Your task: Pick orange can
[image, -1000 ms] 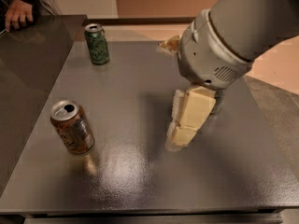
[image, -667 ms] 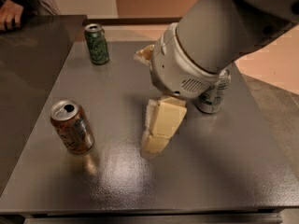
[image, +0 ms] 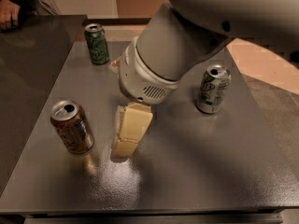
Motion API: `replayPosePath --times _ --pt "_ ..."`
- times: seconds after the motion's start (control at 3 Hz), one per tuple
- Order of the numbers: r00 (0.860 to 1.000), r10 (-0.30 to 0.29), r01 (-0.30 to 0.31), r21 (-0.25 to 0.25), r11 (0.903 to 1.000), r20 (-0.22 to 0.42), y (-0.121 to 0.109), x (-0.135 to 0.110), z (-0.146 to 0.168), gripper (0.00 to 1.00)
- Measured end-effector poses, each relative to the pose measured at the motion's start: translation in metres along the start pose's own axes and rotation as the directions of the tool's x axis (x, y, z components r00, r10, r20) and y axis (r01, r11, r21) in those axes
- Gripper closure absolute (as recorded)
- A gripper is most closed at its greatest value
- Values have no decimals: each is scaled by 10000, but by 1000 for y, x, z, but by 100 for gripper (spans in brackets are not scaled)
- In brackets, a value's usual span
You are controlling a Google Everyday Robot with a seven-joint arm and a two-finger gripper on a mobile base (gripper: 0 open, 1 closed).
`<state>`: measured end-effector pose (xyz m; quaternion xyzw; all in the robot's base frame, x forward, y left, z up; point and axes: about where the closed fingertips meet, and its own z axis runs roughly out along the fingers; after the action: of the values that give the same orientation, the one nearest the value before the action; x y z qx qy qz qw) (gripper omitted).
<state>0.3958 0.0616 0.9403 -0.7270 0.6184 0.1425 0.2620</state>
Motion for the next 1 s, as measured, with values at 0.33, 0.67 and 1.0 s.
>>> replayPosePath --times 0.33,0.67,1.0 --pt "9997 228 -226 -409 9989 48 -5 -5 21 0" --pt "9992 310 -289 -778 9966 264 -7 -15 38 0" --pt "9977 403 -344 -1056 9938 536 -11 -25 50 0"
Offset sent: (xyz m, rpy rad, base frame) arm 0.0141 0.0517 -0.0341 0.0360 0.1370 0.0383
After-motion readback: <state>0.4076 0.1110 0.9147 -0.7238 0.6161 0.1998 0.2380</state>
